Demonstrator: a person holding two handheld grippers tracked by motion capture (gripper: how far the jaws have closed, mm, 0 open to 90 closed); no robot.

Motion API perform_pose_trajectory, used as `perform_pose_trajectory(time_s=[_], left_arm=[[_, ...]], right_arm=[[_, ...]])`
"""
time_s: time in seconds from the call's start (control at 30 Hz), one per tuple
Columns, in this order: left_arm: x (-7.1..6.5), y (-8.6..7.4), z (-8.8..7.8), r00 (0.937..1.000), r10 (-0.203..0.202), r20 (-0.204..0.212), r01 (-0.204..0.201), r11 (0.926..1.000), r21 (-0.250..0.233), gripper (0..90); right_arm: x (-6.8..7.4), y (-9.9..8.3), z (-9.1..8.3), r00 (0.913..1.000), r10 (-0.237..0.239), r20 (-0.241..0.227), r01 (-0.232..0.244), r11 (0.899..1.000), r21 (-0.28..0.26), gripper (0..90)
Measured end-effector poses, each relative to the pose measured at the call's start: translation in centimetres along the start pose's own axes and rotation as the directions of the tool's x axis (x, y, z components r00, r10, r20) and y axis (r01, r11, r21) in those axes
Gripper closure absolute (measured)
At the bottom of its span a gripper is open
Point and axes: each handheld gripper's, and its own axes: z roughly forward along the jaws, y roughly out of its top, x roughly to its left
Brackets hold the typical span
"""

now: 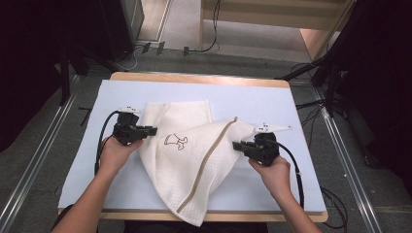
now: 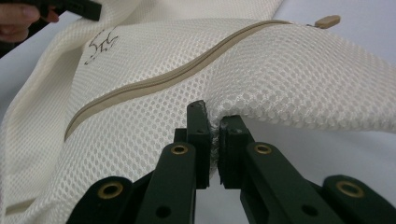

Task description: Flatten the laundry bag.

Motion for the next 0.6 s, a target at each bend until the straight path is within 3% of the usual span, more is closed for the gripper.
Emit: perform_pose_trajectory(time_s=[0.03,0.2,0.27,0.3,0.43,0.6], left_arm=[[0.2,-0.1,-0.4,0.9999,-0.013,0.002,0.013,0.9999,-0.01,82.1],[0.4,-0.5,-1.5,0.9994,-0.024,0.027,0.024,0.9995,-0.02,81.0],[0.3,-0.9,-2.0,0.9987,-0.027,0.044,0.027,0.9996,-0.012,80.5],[0.2,-1.3,-2.3,0.9973,-0.026,0.068,0.026,0.9996,-0.003,80.3],[0.0,-2.1,-3.3,0.9946,-0.026,0.101,0.025,0.9997,0.006,80.1],[1.1,-2.9,-4.7,0.9968,0.0,0.08,0.0,1.0,-0.003,69.7]], right_arm=[[0.3,-0.7,-1.0,0.9999,-0.012,0.007,0.012,1.0,0.001,87.1],[0.0,-1.7,-2.7,0.9986,-0.024,0.047,0.024,1.0,-0.01,87.1],[-0.8,-1.9,-3.6,0.9981,-0.006,0.062,0.007,1.0,-0.017,87.1],[-1.7,-2.0,-4.4,0.9957,0.0,0.093,0.002,1.0,-0.017,87.1],[-2.9,-2.4,-5.7,0.9922,0.026,0.122,-0.021,0.999,-0.037,87.0],[-3.0,-2.9,-6.0,0.9949,0.023,0.098,-0.02,0.999,-0.035,86.9]])
